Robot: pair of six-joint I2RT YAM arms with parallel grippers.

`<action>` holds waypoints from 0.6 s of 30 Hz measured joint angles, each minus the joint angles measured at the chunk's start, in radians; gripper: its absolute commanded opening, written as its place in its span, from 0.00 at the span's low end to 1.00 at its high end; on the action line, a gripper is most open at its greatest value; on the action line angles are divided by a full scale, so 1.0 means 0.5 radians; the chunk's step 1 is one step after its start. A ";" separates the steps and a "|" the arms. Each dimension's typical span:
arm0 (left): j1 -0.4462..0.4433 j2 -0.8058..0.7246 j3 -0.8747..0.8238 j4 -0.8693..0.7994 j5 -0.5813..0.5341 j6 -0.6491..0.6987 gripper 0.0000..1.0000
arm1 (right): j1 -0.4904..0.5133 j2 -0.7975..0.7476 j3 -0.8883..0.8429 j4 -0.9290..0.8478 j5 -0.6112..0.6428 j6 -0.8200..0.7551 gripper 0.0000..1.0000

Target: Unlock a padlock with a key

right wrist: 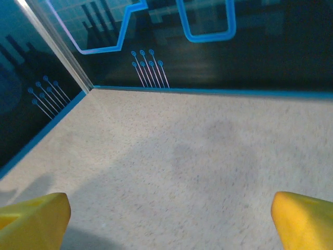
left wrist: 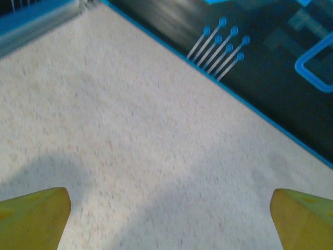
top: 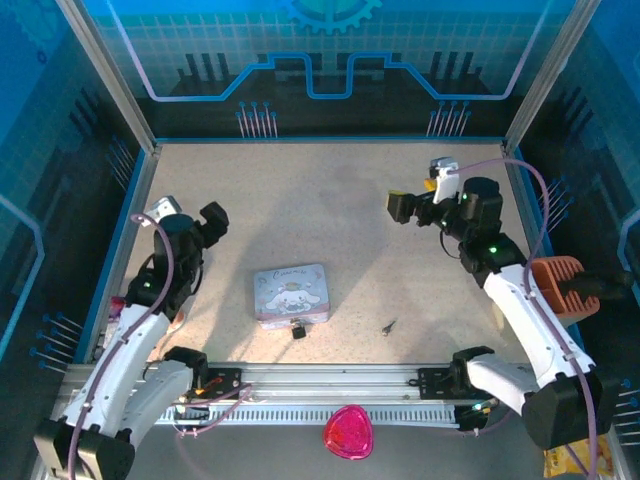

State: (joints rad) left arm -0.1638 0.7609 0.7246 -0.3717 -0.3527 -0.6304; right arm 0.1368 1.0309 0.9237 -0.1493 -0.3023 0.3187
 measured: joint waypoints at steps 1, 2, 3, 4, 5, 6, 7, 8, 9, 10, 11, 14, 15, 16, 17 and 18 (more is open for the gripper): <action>0.010 -0.030 -0.012 -0.018 0.082 0.000 0.99 | -0.058 -0.004 -0.002 -0.041 -0.085 0.069 1.00; 0.018 -0.056 -0.021 -0.036 0.176 0.001 0.99 | -0.111 -0.013 -0.016 -0.078 -0.139 0.147 1.00; 0.022 -0.069 -0.025 -0.040 0.253 0.001 0.99 | -0.136 -0.031 -0.041 -0.092 -0.157 0.204 1.00; 0.023 -0.069 -0.026 -0.040 0.345 0.002 0.99 | -0.146 -0.070 -0.085 -0.113 -0.163 0.266 1.00; 0.022 -0.065 -0.026 -0.040 0.430 0.002 0.99 | -0.140 -0.126 -0.127 -0.163 -0.159 0.316 1.00; 0.013 -0.050 -0.026 -0.042 0.494 0.002 0.99 | -0.120 -0.175 -0.151 -0.214 -0.143 0.351 1.00; -0.004 -0.032 -0.026 -0.049 0.546 0.005 0.99 | -0.082 -0.225 -0.156 -0.288 -0.105 0.378 1.00; -0.035 -0.008 -0.026 -0.065 0.587 0.008 0.99 | -0.027 -0.273 -0.156 -0.343 -0.053 0.400 1.00; -0.068 0.009 -0.026 -0.082 0.613 0.009 0.99 | 0.040 -0.314 -0.153 -0.391 0.008 0.420 1.00; -0.119 0.018 -0.026 -0.103 0.635 0.010 0.99 | 0.134 -0.348 -0.134 -0.466 0.087 0.446 1.00; -0.175 0.018 -0.026 -0.121 0.649 0.014 0.99 | 0.253 -0.369 -0.108 -0.539 0.187 0.477 1.00; -0.340 -0.009 -0.026 -0.140 0.655 0.018 0.99 | 0.577 -0.376 -0.063 -0.683 0.457 0.610 1.00; -0.386 -0.020 -0.027 -0.137 0.655 0.018 0.99 | 0.680 -0.372 -0.063 -0.723 0.546 0.661 1.00; -0.436 -0.035 -0.034 -0.129 0.654 0.017 0.99 | 0.800 -0.360 -0.064 -0.768 0.649 0.722 1.00; -0.473 -0.049 -0.046 -0.119 0.651 0.016 0.99 | 0.940 -0.346 -0.075 -0.798 0.757 0.791 1.00; -0.507 -0.059 -0.063 -0.111 0.647 0.016 0.99 | 1.039 -0.335 -0.089 -0.819 0.835 0.848 1.00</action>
State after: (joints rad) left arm -0.4175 0.7315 0.6930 -0.4274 -0.0292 -0.6224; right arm 0.6563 0.8635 0.8791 -0.5591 0.1154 0.7425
